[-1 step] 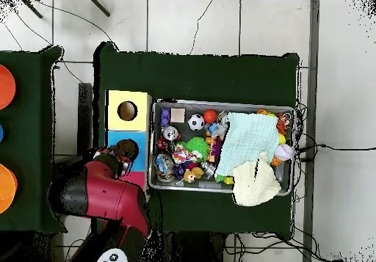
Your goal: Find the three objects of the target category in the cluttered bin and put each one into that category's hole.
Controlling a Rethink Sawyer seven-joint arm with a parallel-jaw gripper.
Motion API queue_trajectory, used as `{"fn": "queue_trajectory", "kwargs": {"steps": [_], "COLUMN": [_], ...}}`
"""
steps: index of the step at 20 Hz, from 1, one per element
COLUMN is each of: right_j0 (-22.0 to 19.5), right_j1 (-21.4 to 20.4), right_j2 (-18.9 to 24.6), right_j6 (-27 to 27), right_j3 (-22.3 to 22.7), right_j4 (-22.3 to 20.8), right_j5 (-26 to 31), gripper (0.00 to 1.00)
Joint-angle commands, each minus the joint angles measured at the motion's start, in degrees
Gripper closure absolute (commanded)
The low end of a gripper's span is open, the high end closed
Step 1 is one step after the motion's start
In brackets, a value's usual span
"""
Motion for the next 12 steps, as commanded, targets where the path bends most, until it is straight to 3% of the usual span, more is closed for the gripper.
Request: {"fn": "queue_trajectory", "kwargs": {"steps": [1, 6, 12], "right_j0": [-1.1, -4.7, -14.6], "right_j1": [0.9, -2.2, -4.3], "right_j2": [1.9, 3.7, 10.4], "right_j6": [13.9, 10.4, 3.5], "right_j3": [-0.2, 1.7, 5.0], "right_j4": [1.6, 0.2, -3.4], "right_j5": [2.3, 2.6, -1.6], "gripper": [0.00, 0.00, 0.00]}}
